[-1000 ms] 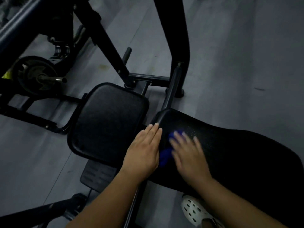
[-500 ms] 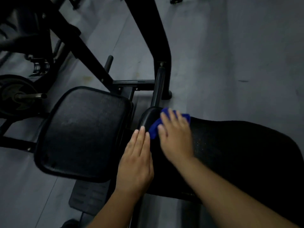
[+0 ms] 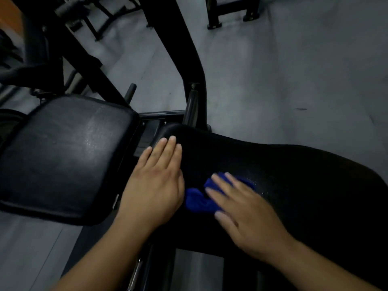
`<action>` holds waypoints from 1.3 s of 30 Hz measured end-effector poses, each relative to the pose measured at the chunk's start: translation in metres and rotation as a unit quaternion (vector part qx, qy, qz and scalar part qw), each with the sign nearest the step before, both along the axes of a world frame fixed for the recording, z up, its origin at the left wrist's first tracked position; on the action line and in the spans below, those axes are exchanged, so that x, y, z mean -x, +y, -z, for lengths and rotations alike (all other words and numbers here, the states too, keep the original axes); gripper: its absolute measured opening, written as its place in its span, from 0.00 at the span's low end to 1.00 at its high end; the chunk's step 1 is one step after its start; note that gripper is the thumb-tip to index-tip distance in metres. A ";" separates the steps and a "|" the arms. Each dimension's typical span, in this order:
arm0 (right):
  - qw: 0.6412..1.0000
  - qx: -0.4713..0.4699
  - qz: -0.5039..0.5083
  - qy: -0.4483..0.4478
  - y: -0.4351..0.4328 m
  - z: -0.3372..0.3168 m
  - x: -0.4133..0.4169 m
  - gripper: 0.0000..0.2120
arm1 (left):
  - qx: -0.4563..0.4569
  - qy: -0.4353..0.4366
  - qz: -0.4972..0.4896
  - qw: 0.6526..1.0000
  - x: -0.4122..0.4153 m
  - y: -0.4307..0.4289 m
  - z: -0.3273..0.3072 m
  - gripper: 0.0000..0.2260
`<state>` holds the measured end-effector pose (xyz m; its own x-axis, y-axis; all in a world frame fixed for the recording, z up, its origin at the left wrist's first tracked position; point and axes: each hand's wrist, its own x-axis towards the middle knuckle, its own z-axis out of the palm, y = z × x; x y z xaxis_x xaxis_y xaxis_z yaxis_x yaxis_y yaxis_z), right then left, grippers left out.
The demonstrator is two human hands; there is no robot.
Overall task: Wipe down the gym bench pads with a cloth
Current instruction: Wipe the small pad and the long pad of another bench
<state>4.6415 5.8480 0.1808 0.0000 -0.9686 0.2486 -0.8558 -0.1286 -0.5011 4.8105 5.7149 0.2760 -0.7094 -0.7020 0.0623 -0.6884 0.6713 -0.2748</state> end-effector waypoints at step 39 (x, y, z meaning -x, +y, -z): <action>0.976 0.149 -0.162 -0.011 -0.050 -0.028 -0.056 0.25 | -0.027 0.393 -0.076 0.916 -0.024 0.044 0.012 0.28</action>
